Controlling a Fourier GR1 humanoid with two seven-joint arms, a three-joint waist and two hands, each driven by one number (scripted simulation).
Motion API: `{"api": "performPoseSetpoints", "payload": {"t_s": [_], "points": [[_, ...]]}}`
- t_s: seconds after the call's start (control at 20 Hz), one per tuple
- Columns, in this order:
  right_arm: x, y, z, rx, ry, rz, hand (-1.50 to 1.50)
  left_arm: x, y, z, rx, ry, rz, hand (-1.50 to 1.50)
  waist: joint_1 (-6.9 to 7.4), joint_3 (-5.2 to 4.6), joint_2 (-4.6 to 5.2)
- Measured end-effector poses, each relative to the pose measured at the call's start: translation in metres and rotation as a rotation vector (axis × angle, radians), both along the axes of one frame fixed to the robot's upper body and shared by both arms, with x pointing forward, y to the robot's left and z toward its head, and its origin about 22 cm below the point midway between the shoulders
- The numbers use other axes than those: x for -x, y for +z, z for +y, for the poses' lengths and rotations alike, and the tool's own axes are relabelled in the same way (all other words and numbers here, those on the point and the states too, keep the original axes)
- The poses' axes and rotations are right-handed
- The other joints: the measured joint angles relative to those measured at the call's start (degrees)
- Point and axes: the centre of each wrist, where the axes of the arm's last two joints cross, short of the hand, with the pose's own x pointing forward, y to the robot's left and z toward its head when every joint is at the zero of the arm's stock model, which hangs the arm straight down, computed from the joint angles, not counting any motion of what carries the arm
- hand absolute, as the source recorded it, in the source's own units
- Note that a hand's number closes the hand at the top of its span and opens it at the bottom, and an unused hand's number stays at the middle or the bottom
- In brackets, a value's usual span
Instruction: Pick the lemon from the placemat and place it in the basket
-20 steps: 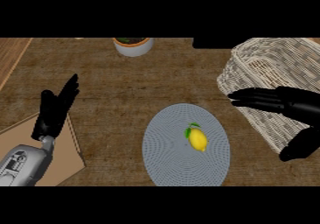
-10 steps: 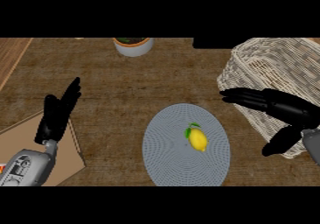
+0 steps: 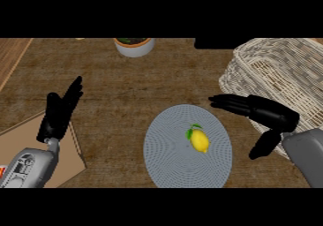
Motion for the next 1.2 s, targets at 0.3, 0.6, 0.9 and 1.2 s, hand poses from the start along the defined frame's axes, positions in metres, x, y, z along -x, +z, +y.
{"api": "performPoseSetpoints", "payload": {"t_s": [0.3,0.6,0.9,1.2], "points": [[-0.005,-0.028,0.02,0.008,0.018,0.01,-1.5,0.001,-0.001,0.005,-0.003,0.0,-0.004,0.0,0.06,0.01,0.0],[-0.009,-0.045,0.034,0.002,0.025,0.003,-1.5,0.002,0.001,0.004,-0.006,0.001,0.001,0.0,0.02,0.01,0.0],[-0.009,-0.055,0.052,0.005,0.044,0.012,-1.5,0.002,0.001,0.006,-0.004,0.003,-0.003,0.0,-0.05,0.0,-0.03],[-0.005,-0.063,0.054,0.011,0.042,0.018,-1.5,0.001,0.002,0.008,-0.009,0.003,-0.006,0.0,-0.12,0.0,-0.04]]}}
